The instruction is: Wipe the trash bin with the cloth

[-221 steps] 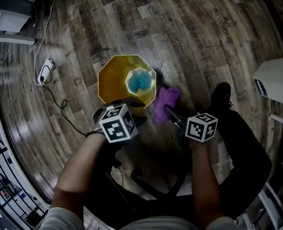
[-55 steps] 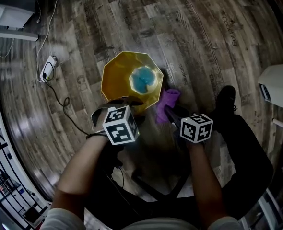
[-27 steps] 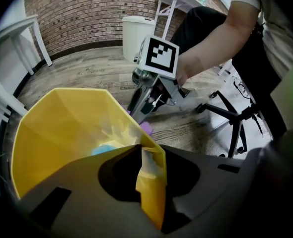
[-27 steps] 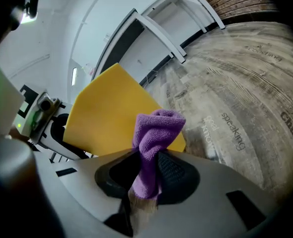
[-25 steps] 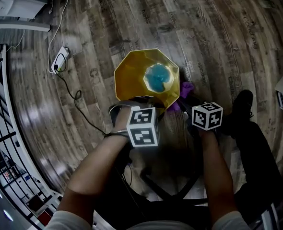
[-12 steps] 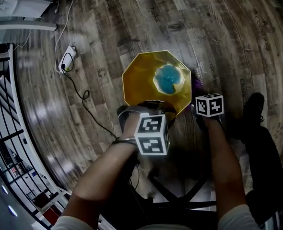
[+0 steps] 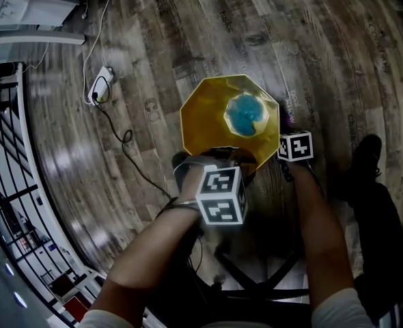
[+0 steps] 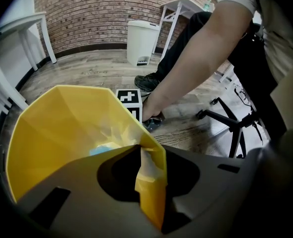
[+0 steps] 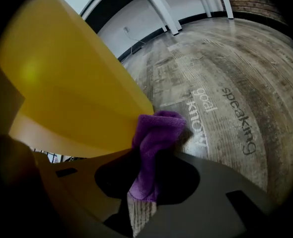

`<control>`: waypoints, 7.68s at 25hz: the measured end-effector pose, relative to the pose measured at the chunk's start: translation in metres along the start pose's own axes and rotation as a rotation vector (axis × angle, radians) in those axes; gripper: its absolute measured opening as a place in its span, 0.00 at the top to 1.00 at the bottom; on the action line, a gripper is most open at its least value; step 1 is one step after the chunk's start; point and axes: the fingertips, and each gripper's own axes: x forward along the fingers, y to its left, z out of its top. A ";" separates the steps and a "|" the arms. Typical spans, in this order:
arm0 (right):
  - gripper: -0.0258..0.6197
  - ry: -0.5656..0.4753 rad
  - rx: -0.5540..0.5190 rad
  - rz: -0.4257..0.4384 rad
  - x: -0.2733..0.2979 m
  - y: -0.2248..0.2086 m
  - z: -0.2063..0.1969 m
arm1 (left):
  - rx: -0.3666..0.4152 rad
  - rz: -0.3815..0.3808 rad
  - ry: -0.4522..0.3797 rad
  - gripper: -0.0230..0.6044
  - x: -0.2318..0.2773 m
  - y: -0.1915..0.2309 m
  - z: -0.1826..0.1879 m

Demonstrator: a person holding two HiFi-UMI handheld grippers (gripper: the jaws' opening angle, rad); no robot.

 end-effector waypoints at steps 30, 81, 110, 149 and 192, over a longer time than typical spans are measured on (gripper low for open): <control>0.81 -0.338 0.138 0.187 -0.199 0.088 0.003 | -0.088 0.012 0.013 0.73 0.002 0.004 -0.001; 0.81 0.060 -0.058 -0.028 -0.005 -0.006 -0.008 | -0.195 0.026 -0.106 0.87 0.001 0.015 0.026; 0.85 -0.221 0.050 -0.025 -0.161 0.029 -0.016 | 0.077 0.004 0.081 0.68 -0.020 -0.013 -0.023; 0.85 -0.332 -0.179 -0.003 -0.163 0.099 0.028 | -0.173 0.087 0.056 0.90 -0.007 0.015 0.012; 0.86 -0.054 -0.174 -0.110 -0.069 0.013 -0.014 | 0.062 0.238 0.091 0.67 -0.035 0.029 -0.041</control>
